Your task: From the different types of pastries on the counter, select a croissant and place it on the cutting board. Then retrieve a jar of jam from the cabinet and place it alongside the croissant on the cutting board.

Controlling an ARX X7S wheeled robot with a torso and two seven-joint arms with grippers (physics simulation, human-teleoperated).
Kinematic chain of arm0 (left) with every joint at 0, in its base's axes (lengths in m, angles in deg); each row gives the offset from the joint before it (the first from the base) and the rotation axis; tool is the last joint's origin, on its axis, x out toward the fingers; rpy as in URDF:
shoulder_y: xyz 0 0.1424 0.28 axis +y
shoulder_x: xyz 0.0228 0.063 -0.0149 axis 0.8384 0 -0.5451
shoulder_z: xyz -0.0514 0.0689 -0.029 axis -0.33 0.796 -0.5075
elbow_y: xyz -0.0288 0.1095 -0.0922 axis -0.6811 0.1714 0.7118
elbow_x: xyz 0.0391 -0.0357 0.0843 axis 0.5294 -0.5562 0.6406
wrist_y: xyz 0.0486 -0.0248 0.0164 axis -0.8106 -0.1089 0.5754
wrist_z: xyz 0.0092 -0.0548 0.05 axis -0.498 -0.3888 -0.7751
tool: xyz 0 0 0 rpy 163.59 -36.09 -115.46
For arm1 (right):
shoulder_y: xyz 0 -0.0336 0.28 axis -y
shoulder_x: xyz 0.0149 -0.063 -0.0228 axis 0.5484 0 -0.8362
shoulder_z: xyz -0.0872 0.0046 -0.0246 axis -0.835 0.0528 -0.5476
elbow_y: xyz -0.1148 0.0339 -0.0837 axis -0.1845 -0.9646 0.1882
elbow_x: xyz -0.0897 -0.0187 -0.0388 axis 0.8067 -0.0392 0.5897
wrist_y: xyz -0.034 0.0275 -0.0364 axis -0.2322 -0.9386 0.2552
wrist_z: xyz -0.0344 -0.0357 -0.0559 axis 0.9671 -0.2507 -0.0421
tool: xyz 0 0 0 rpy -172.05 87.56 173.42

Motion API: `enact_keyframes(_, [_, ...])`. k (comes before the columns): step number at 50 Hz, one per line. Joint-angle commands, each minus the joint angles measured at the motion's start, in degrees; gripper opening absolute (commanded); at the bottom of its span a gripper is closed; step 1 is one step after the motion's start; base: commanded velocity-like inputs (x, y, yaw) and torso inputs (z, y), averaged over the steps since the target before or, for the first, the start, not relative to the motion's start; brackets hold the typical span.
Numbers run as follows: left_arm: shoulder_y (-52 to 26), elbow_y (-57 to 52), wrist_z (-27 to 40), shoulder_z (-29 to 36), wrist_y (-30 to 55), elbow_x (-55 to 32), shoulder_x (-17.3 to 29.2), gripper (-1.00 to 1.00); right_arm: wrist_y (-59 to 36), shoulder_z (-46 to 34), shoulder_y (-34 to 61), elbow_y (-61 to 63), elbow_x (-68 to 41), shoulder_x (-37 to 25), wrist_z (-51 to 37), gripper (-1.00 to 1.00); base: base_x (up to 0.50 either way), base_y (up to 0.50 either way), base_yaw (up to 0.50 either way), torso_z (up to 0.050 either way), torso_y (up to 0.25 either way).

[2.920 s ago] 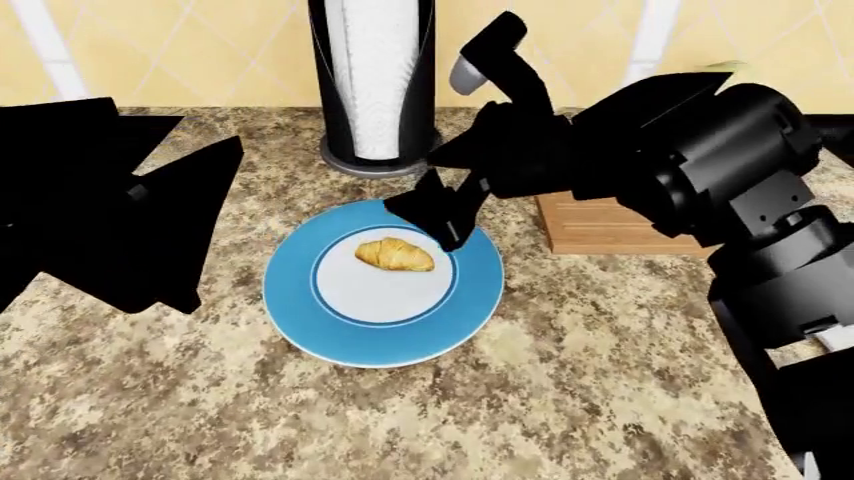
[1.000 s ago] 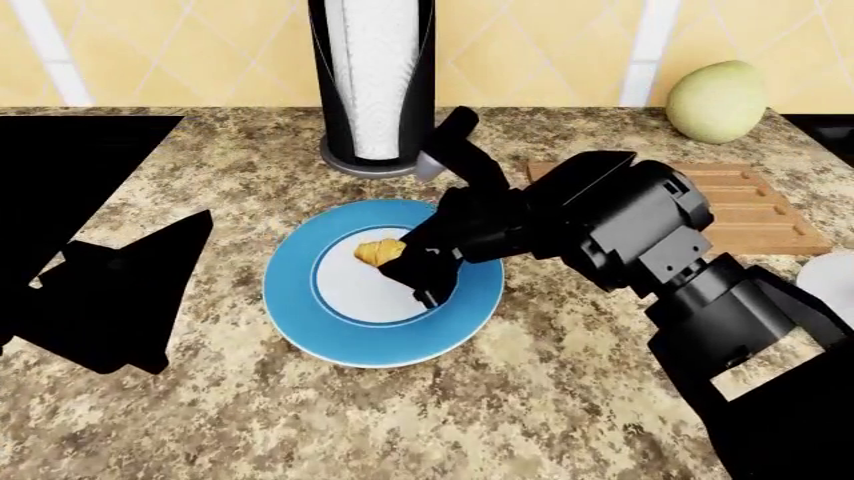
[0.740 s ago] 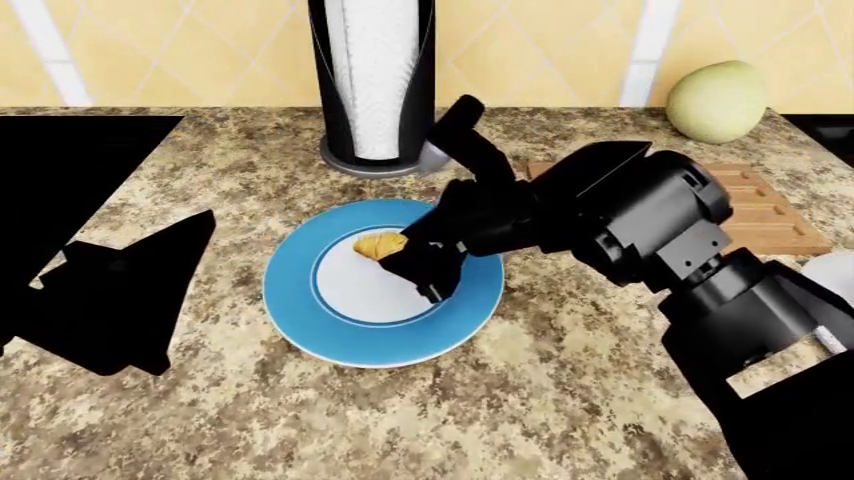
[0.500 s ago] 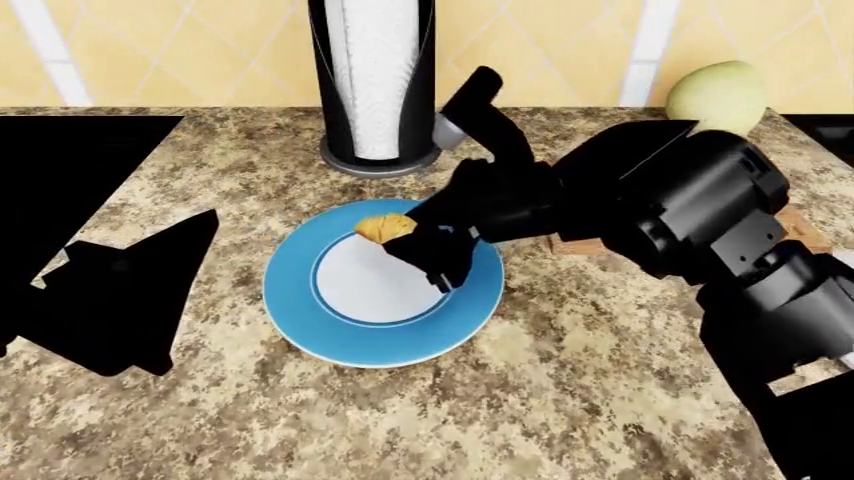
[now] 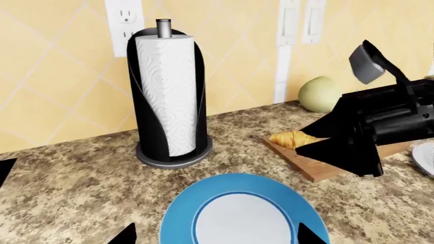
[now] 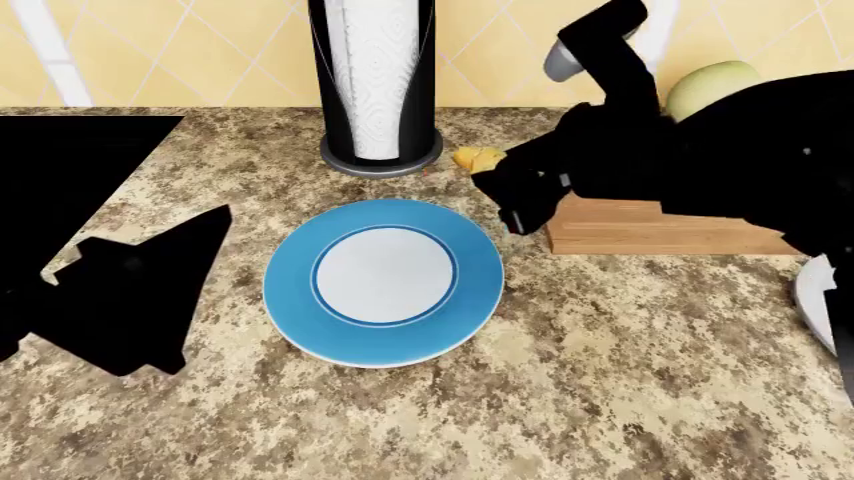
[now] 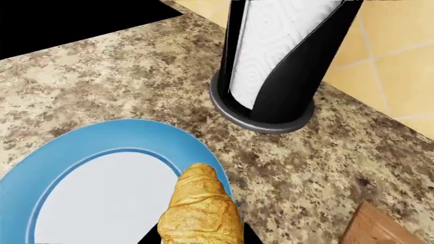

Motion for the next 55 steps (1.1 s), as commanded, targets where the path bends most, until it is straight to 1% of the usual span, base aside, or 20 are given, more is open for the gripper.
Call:
enact_keyframes(1, [-2.10,-0.05,0.24,2.08,-0.52,-0.10,-0.40,1.00,-4.66,3.10,1.86,-1.80,1.28,-1.80,-8.98,-1.00,0.00,0.00,0.00,0.000,0.000])
enact_keyframes(9, [-2.78,-0.41,0.52,2.44,-1.05,-0.77,-0.03,1.00,-2.86,1.68,2.49,-7.16,5.93,-1.16,-12.69,-1.00,0.00,0.00,0.00,0.000,0.000])
enact_keyframes(21, [-2.44,-0.58,0.33,2.29,-1.21,-0.49,-0.05,1.00,2.48,-1.72,2.70,-15.02,11.51,-0.28,-12.88,-1.00,0.00,0.00,0.00,0.000,0.000])
enact_keyframes(38, [-2.29,-0.52,-0.13,2.61,-1.10,0.11,-0.27,1.00,9.86,-5.72,1.78,-26.81,16.88,3.42,-11.55,-1.00,0.00,0.00,0.00,0.000,0.000])
enact_keyframes(55, [-0.83,-0.91,-0.57,1.59,-1.28,0.40,-0.11,1.00,9.56,-7.44,-1.34,-25.55,16.80,3.08,-10.99,-1.00,0.00,0.00,0.00,0.000,0.000])
